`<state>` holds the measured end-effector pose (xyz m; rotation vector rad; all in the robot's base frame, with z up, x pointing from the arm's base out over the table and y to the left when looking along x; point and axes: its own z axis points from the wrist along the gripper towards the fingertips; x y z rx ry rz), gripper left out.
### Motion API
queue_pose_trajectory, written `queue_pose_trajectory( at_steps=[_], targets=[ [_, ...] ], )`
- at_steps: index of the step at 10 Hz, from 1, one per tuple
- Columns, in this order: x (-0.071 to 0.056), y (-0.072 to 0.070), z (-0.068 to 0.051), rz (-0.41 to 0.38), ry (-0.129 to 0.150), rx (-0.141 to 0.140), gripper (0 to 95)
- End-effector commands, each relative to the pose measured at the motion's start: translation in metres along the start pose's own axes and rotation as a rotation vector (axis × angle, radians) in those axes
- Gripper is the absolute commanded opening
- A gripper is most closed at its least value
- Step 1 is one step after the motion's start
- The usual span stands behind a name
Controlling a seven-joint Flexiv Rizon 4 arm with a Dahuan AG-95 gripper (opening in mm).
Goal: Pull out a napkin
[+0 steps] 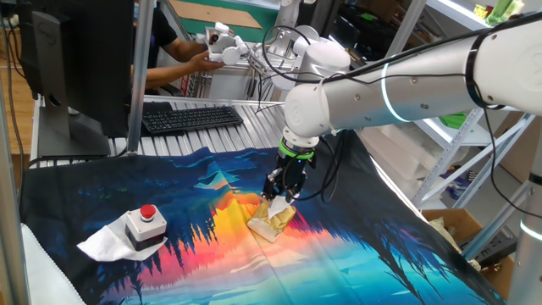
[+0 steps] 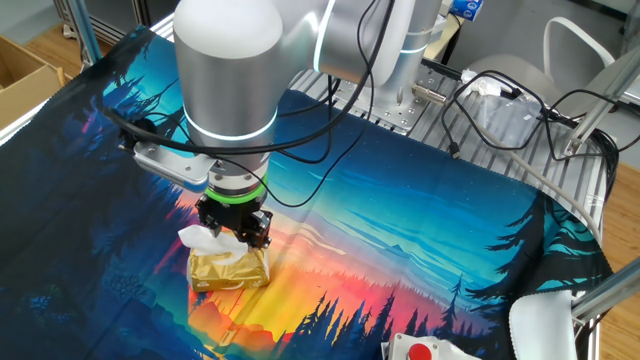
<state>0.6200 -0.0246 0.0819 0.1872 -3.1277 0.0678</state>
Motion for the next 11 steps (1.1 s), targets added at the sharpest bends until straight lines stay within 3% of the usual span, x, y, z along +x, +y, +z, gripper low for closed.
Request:
queue_pose_trajectory(
  at_steps=[1,8,11],
  targets=[
    [0.0009,0.0001,0.0002,0.004,-0.001,0.000,57.0],
    [0.0081,0.0035,0.0073,0.006,-0.004,0.001,57.0],
    [0.0077,0.0024,0.0071,-0.010,-0.011,0.006,0.0]
  ],
)
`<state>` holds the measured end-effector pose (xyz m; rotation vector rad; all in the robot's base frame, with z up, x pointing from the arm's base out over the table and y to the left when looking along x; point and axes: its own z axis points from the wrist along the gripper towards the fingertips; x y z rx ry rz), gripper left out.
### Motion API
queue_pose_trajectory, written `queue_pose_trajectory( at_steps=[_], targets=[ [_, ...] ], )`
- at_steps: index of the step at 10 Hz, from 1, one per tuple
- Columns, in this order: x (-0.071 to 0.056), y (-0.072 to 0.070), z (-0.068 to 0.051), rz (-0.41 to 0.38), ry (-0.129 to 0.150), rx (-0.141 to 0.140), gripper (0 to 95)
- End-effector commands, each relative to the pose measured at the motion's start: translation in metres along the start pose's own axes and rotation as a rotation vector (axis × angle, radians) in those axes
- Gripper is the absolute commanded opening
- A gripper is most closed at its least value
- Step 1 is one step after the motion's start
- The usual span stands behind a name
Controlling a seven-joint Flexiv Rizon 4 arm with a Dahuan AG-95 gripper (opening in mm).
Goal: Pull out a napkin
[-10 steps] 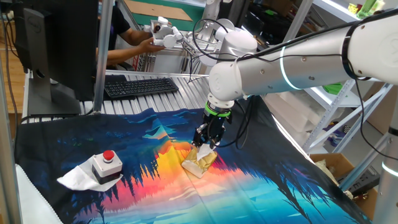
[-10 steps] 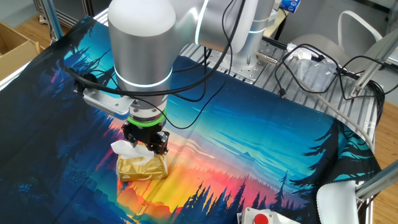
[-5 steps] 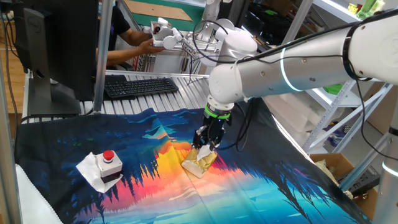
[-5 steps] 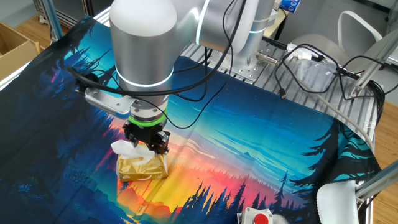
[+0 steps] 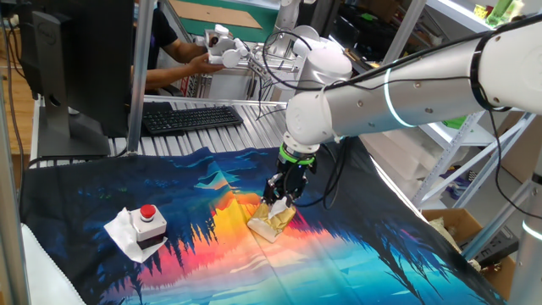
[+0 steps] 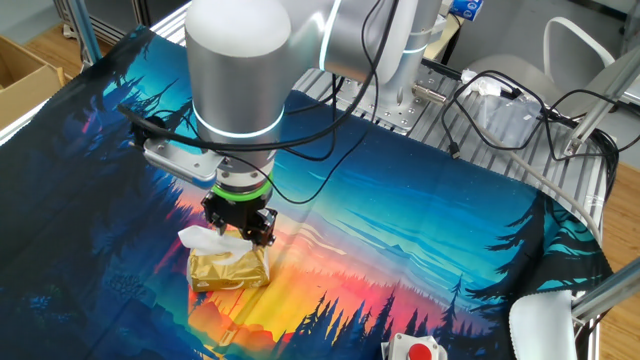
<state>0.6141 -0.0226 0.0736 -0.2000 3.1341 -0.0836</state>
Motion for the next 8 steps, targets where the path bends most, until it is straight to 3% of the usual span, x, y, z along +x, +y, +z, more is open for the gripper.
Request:
queue_pose_trajectory(
  at_steps=[1,3,8],
  targets=[
    [0.0022,-0.0006,-0.0011,0.004,-0.014,-0.002,0.0],
    [0.0019,-0.0009,-0.0013,0.006,-0.034,-0.002,0.0],
    [0.0012,-0.0015,-0.0019,0.012,-0.036,-0.003,0.0]
  ],
)
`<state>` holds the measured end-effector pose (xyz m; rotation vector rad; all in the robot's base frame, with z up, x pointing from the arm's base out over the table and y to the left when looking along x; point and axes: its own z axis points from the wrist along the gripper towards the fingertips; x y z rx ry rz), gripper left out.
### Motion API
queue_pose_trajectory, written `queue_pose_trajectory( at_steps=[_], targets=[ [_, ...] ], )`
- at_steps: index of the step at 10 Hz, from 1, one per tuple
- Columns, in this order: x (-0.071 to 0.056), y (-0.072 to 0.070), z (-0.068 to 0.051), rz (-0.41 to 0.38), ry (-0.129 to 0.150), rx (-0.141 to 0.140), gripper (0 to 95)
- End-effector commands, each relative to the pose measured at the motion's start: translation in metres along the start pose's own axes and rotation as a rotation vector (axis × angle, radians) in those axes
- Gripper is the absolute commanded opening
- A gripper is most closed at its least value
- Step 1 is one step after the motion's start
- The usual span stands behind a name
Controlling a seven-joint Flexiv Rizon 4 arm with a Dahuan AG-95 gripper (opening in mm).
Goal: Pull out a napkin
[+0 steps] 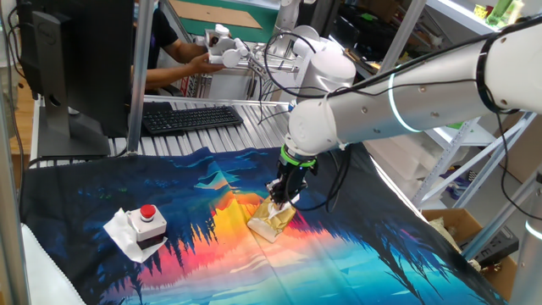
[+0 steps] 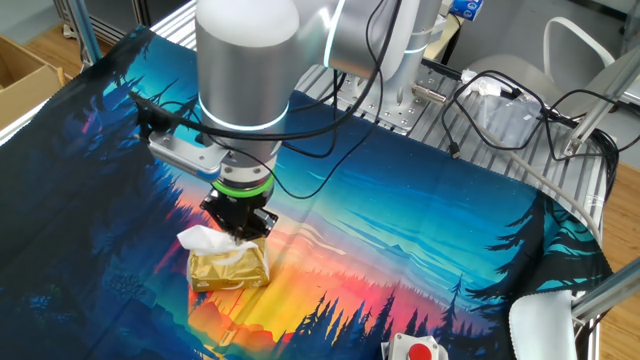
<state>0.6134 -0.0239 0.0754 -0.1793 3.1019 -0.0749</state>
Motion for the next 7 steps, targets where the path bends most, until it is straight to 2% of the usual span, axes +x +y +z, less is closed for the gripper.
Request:
queue_pose_trajectory(
  at_steps=[1,5,7],
  targets=[
    [0.000,0.000,0.000,-0.002,-0.002,0.000,0.0],
    [-0.005,-0.004,-0.005,-0.015,0.007,-0.004,0.0],
    [-0.010,-0.005,-0.012,-0.025,0.014,-0.005,0.0]
  ],
)
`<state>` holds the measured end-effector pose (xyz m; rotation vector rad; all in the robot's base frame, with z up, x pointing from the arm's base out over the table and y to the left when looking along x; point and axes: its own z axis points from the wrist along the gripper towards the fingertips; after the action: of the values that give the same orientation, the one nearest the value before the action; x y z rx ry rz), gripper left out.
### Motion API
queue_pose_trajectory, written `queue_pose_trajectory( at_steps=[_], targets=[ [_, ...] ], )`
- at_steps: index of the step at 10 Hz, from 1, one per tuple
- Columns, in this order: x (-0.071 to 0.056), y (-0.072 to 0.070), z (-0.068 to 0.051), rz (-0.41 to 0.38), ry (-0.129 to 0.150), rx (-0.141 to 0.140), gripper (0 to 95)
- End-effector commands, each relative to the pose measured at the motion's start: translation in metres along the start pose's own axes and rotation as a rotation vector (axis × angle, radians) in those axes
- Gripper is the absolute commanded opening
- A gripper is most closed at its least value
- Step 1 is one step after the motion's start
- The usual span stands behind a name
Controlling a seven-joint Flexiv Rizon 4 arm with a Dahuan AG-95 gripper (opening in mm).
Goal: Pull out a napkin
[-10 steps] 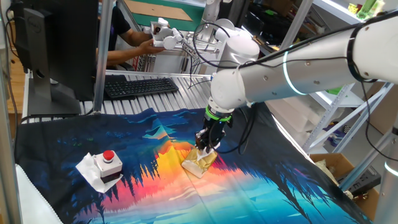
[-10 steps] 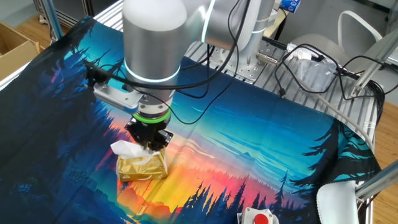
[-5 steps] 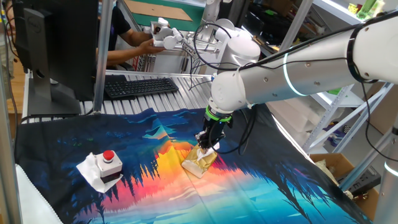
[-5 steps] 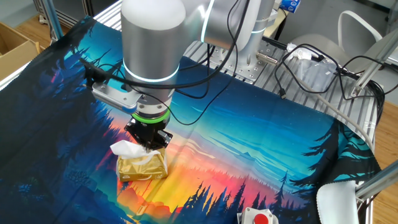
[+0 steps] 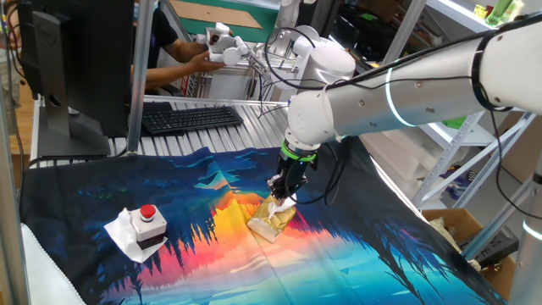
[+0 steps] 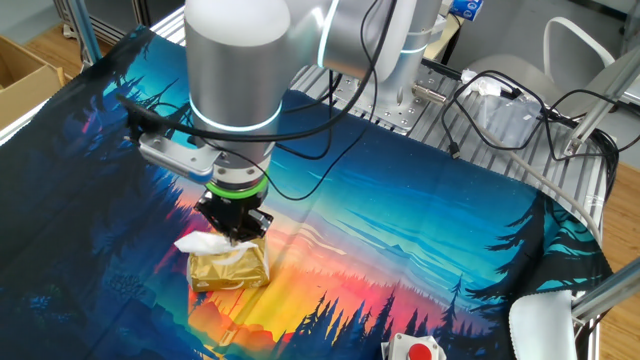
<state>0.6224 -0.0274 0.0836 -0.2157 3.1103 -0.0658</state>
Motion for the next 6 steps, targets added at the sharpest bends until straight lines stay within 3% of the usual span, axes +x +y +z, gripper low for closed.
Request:
queue_pose_trajectory(
  at_steps=[1,4,6],
  targets=[
    [-0.003,0.000,-0.007,-0.003,0.008,0.003,0.0],
    [-0.006,0.002,-0.022,-0.003,0.023,0.013,0.0],
    [-0.010,0.005,-0.038,-0.002,0.043,0.027,0.0]
  ],
)
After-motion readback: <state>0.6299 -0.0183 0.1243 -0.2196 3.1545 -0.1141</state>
